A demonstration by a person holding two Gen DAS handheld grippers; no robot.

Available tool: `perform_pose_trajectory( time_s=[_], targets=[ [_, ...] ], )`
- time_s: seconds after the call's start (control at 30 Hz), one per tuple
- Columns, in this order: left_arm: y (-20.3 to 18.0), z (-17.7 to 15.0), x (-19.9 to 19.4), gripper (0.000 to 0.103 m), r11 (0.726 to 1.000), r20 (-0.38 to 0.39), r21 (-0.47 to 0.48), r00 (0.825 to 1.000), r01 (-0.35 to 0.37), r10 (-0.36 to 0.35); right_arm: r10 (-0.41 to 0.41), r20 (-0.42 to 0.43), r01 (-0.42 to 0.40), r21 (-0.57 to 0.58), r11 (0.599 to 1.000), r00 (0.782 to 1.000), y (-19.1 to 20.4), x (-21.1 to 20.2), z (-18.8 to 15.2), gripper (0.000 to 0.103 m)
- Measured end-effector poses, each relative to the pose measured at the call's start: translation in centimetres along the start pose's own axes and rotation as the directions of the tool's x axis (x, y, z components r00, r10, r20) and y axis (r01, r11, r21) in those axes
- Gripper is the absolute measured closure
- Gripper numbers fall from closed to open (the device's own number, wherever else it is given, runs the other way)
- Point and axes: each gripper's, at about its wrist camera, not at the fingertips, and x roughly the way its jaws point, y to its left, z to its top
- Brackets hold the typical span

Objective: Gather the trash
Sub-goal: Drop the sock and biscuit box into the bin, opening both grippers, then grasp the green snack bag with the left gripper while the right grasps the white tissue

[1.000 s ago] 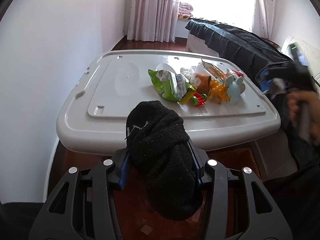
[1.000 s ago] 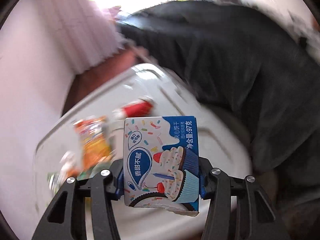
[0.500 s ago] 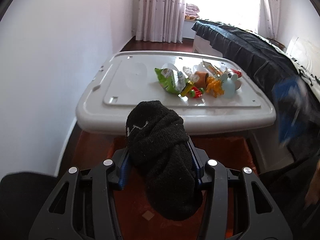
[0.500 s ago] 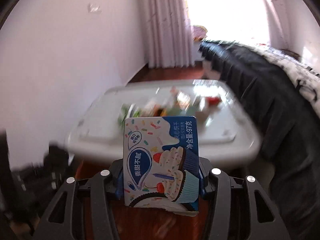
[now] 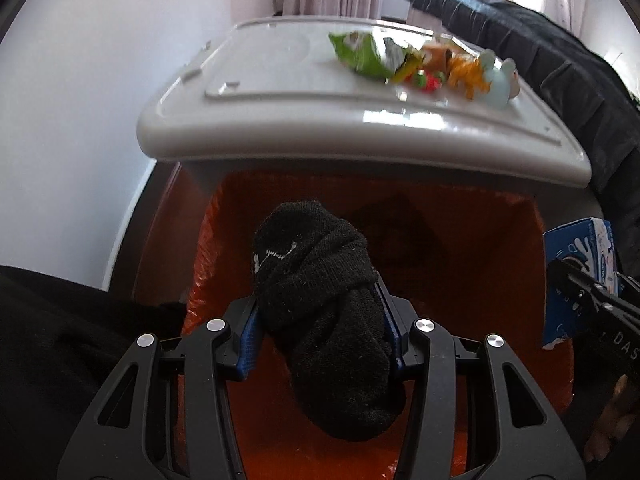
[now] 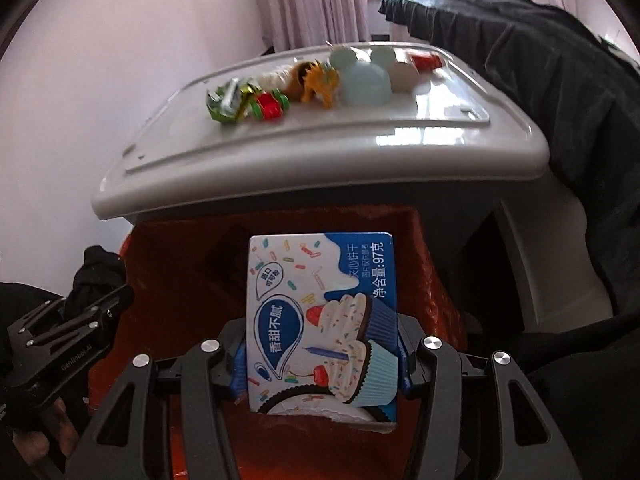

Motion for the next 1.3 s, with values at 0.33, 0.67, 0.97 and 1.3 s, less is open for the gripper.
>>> perform_pose_trajectory(
  time_s=[0.33,0.67,0.97,1.3],
  targets=[
    [-0.6,-0.4,0.5,0.044,1.000,-0.019,0.030,1.000,-0.002,0.003,-0.006,-0.041,0.006,-0.001,1.000,0.999,0.1,0.9,-0.7,0.041],
    [0.0,-0.3,0.4,0.019,1.000,-0.022,-0.001,1.000,-0.017,0.017,-0.005,0.038,0.002,0.083,0.997,0.999,-1.7,-1.5,0.9,0.029],
    [-1.5,5.8,-0.6,0.018,1.000,0.065,0.006,0.998,0.007,-0.008,0.006,0.177,-0.016,0.057,0.998,0.984,-4.3,-4.8,9.0,0.029],
    [-5.7,21.2,4.8,0.015,0.998,0.102,-0.015,0.993,0.065,-0.063,0.044,0.190,-0.073,0.144,0.987,0.981,-7.0,-2.4,12.7,0.026]
  ],
)
